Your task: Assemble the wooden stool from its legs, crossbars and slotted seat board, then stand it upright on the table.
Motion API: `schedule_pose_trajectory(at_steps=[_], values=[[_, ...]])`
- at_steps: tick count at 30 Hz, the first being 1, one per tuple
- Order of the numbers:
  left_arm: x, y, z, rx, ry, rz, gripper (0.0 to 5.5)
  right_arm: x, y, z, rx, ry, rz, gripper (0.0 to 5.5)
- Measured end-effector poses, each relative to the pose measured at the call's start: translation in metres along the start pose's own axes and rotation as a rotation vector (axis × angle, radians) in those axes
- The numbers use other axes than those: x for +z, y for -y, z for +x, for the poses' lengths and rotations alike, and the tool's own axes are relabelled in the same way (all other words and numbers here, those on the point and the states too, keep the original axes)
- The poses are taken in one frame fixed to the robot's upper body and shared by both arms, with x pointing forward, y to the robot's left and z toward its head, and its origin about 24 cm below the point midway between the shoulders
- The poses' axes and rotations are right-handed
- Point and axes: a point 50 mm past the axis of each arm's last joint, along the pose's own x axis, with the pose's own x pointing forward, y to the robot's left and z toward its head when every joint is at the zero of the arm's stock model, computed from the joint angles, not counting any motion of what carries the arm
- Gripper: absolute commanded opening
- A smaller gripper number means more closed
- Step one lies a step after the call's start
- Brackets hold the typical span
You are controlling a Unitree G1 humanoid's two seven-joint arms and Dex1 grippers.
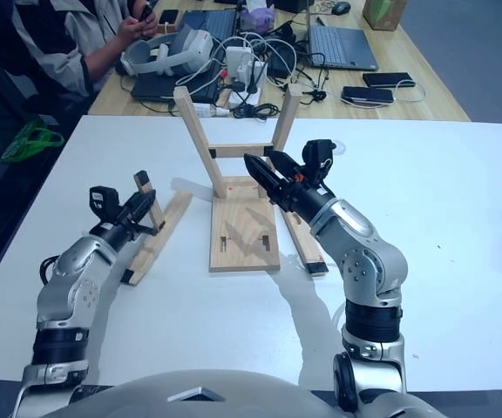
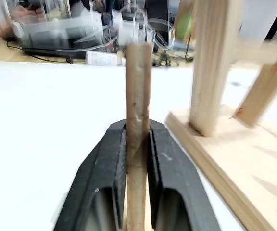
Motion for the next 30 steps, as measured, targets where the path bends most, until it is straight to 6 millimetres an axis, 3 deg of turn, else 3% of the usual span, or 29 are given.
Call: schedule_pose_trajectory(at_steps=[7, 15, 20, 24, 30], values=[[-0.004, -0.001, -0.002, -0.043, -0.011, 0.025, 0.39, 0.002, 0.000, 0.001, 0.002, 0.011, -0.009, 3.08], [0.014, -0.002, 0.007, 0.017, 0.032, 0.080, 0.39, 0.000, -0.003, 0.003, 0.013, -0.001, -0.016, 3.08], [0.028, 0.000, 0.014, 0.034, 0.094, 0.096, 1.26, 0.000, -0.003, 0.003, 0.016, -0.002, -0.017, 3.08], [0.035, 0.004, 0.014, 0.010, 0.099, 0.109, 1.31, -0.001, -0.004, 0.004, 0.021, -0.003, -0.019, 3.08], [0.058, -0.006, -0.006, -0.026, 0.051, 0.182, 1.31, -0.002, -0.005, 0.003, 0.021, -0.004, -0.019, 3.08]])
